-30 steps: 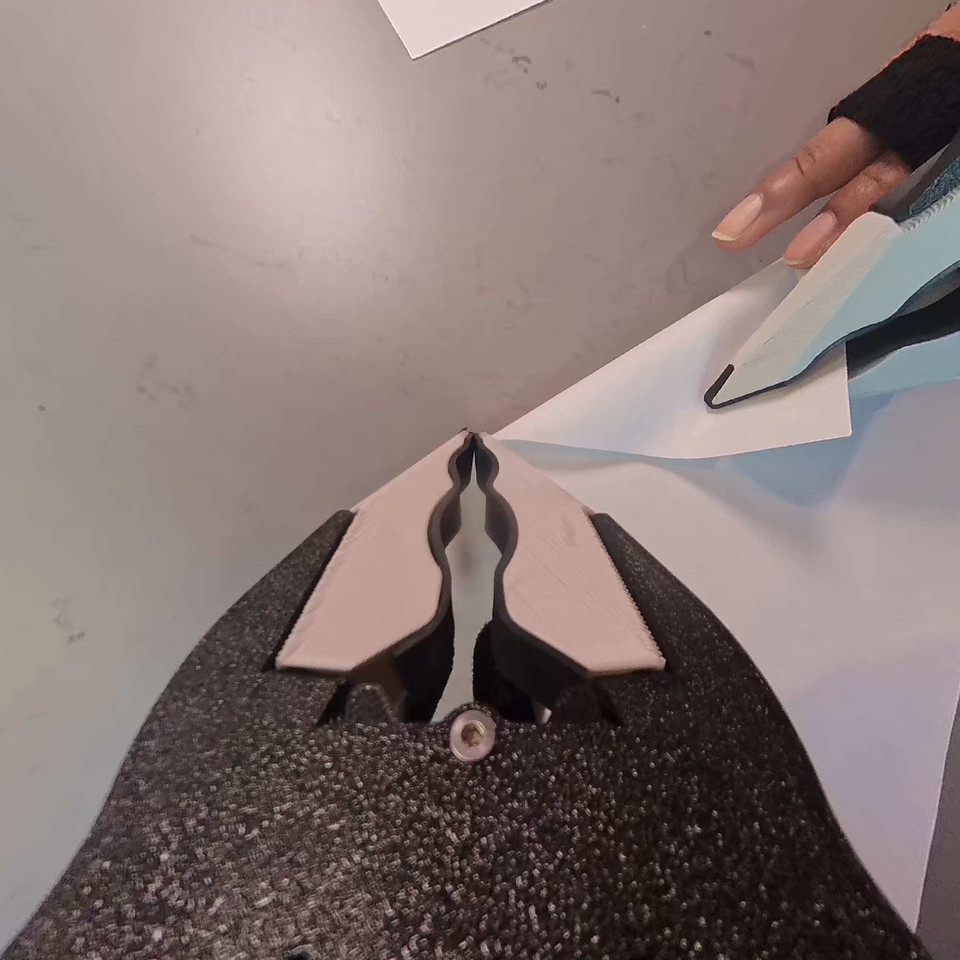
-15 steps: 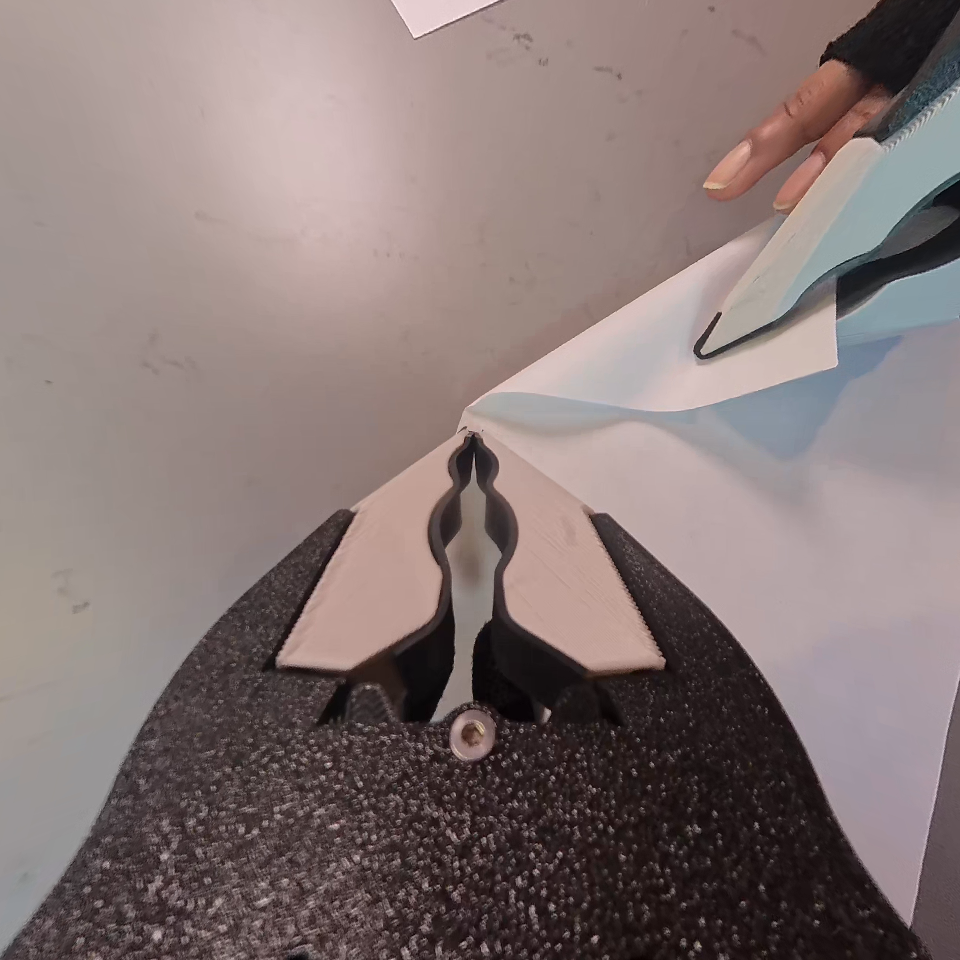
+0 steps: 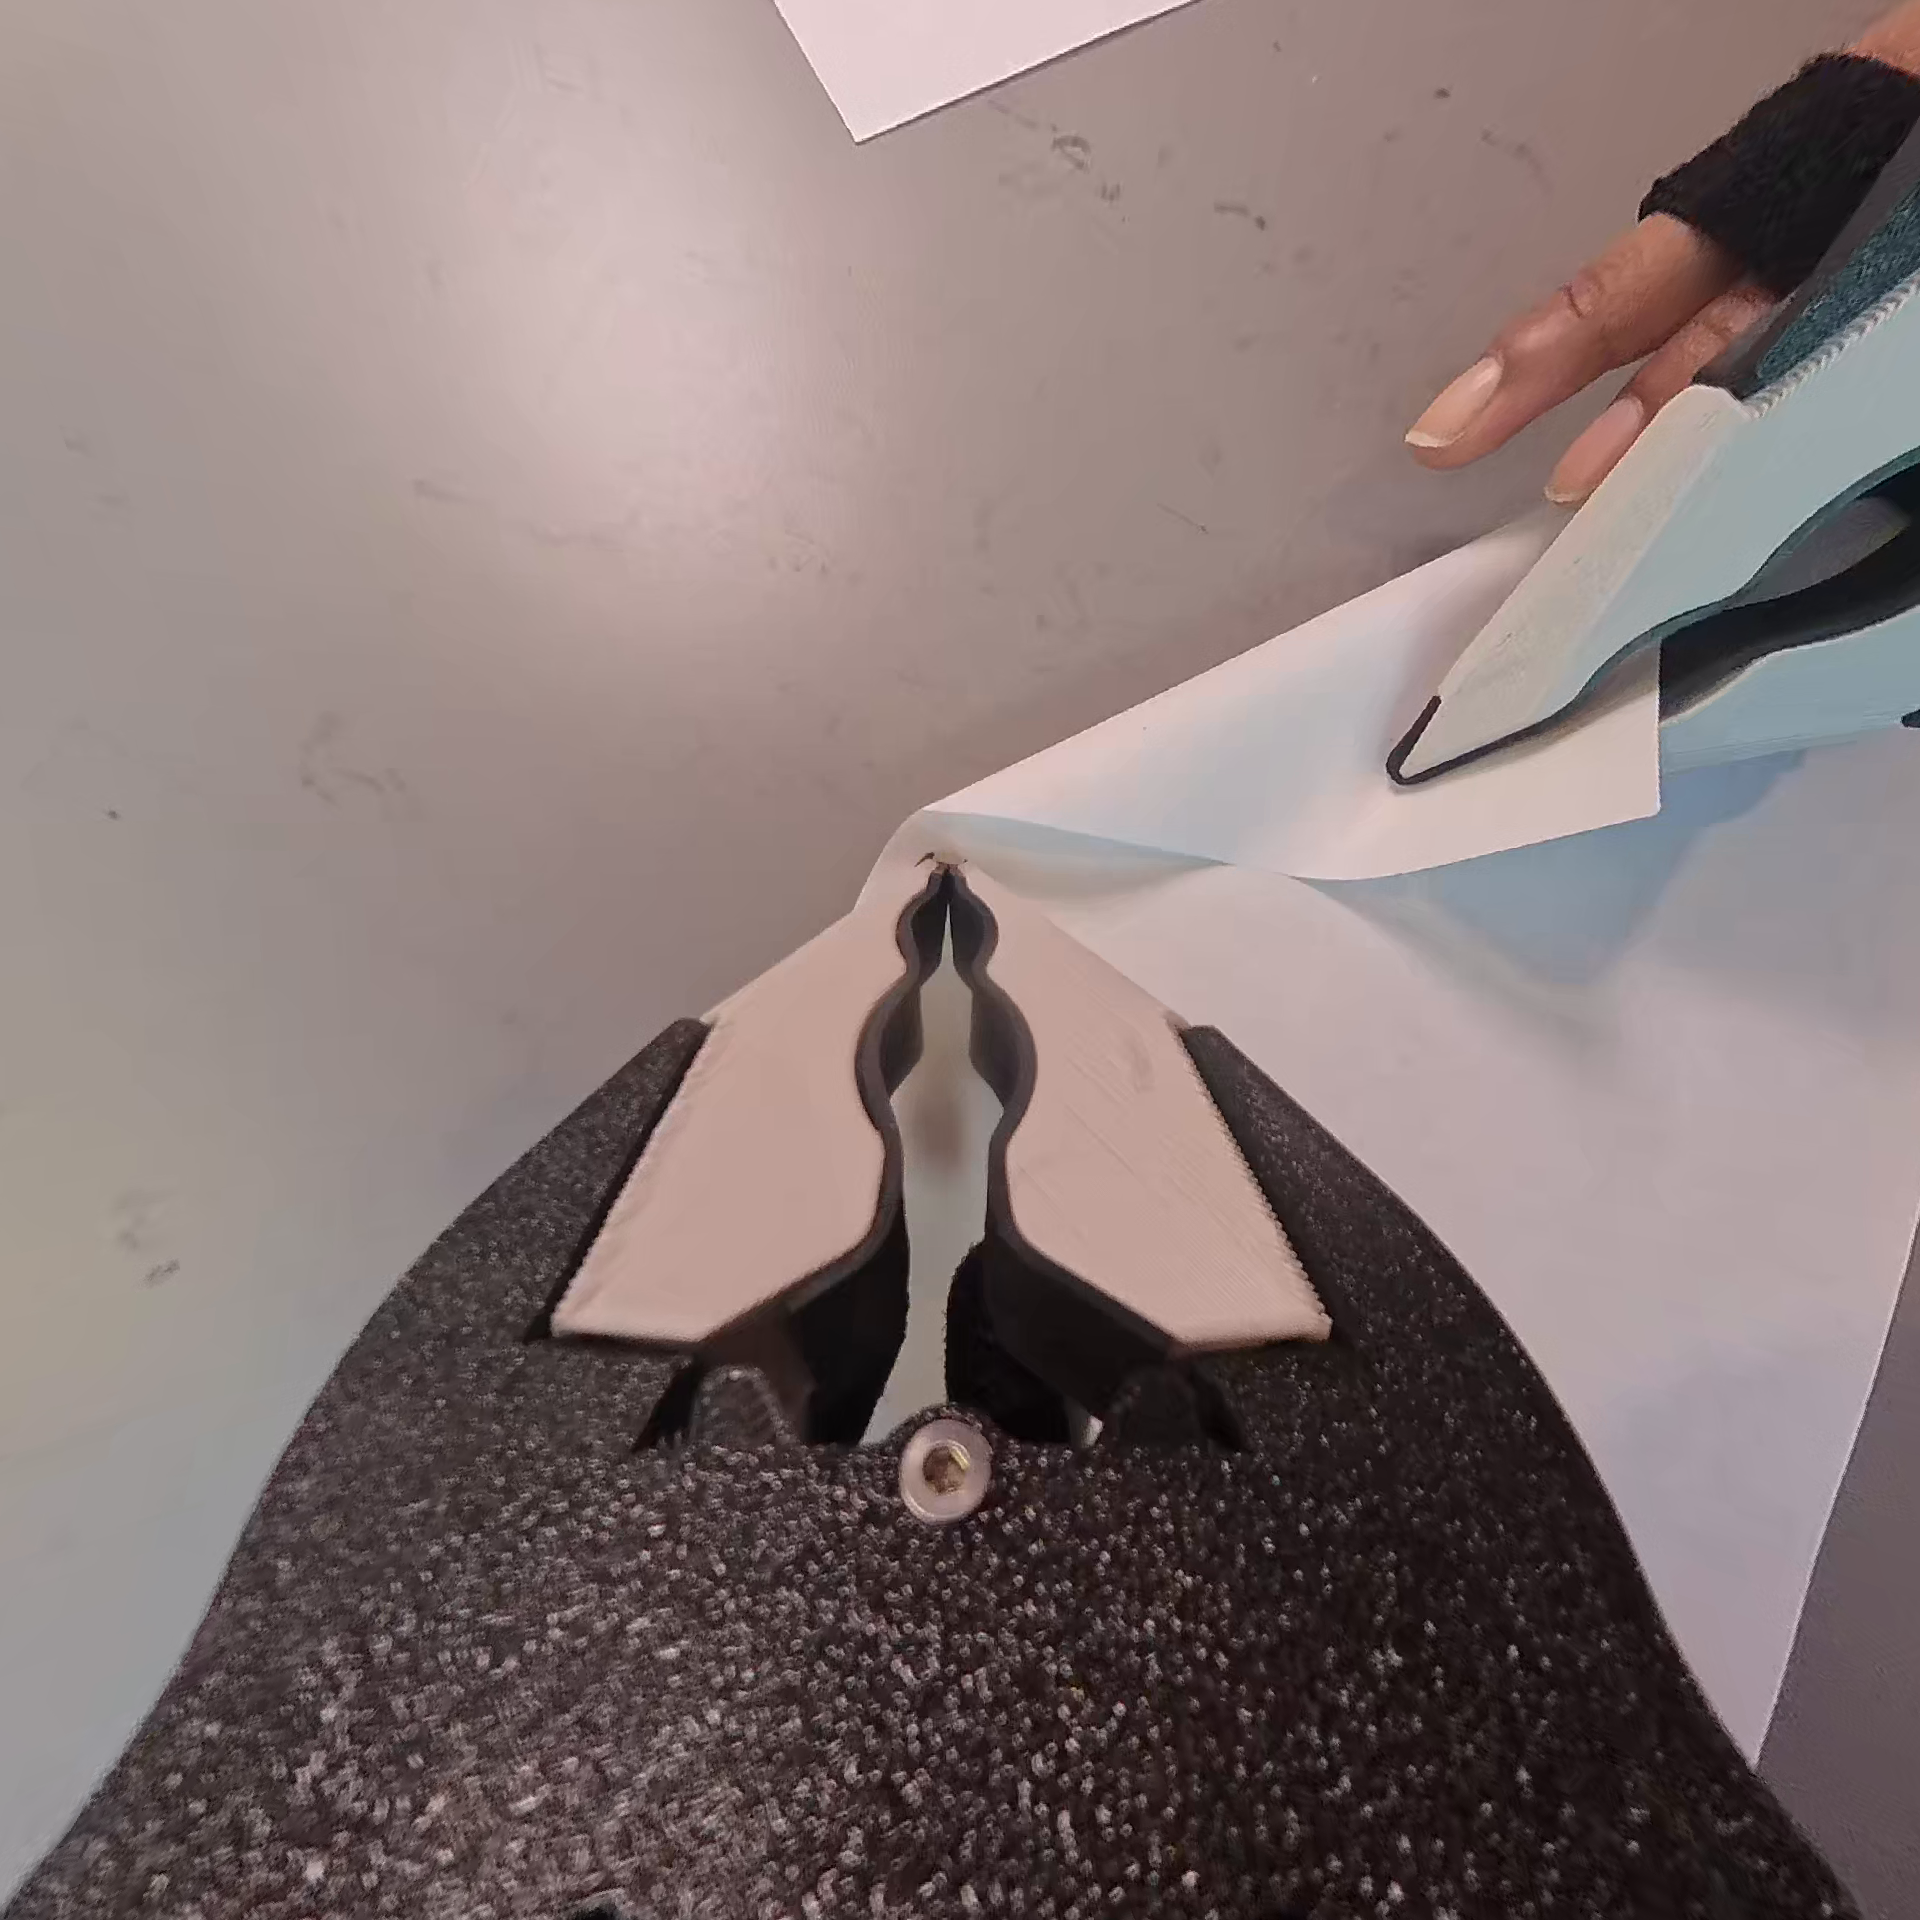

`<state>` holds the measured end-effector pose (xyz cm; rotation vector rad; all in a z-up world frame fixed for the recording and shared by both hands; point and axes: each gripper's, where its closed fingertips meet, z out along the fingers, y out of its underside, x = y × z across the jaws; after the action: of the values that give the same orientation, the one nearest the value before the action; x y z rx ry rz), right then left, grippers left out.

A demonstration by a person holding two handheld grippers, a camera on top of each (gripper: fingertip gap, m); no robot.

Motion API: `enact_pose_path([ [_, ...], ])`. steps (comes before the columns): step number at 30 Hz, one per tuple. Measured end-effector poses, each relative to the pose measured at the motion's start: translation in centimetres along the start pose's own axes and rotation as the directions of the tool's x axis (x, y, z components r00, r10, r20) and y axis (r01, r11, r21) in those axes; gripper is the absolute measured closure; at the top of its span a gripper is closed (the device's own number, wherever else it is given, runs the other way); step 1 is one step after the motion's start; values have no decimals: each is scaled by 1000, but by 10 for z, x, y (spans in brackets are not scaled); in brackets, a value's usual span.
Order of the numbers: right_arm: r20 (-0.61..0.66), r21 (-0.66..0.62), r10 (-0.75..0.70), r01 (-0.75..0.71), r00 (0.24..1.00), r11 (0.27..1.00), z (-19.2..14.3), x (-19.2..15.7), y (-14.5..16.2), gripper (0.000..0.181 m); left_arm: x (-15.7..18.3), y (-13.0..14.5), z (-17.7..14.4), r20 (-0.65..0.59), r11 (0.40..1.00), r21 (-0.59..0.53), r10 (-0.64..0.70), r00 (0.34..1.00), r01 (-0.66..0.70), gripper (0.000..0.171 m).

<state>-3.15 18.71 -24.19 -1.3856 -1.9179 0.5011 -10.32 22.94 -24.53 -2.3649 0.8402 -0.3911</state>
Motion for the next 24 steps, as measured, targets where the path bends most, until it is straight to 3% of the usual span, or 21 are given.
enact_pose_path([
  [11, 63, 12, -6, 5, 998, 1000, -13, -21, 0, 181, 34, 19, -13, -108, 995, -92, 33, 994, -43, 171],
  [17, 55, 21, -19, 18, 998, 1000, -13, -24, 2, 181, 21, 1, -10, -53, 1000, 15, 18, 998, -18, 171],
  [24, 52, 24, -22, 20, 998, 1000, -13, -23, 3, 181, 18, 5, -2, -32, 1000, -5, 16, 999, -16, 171],
])
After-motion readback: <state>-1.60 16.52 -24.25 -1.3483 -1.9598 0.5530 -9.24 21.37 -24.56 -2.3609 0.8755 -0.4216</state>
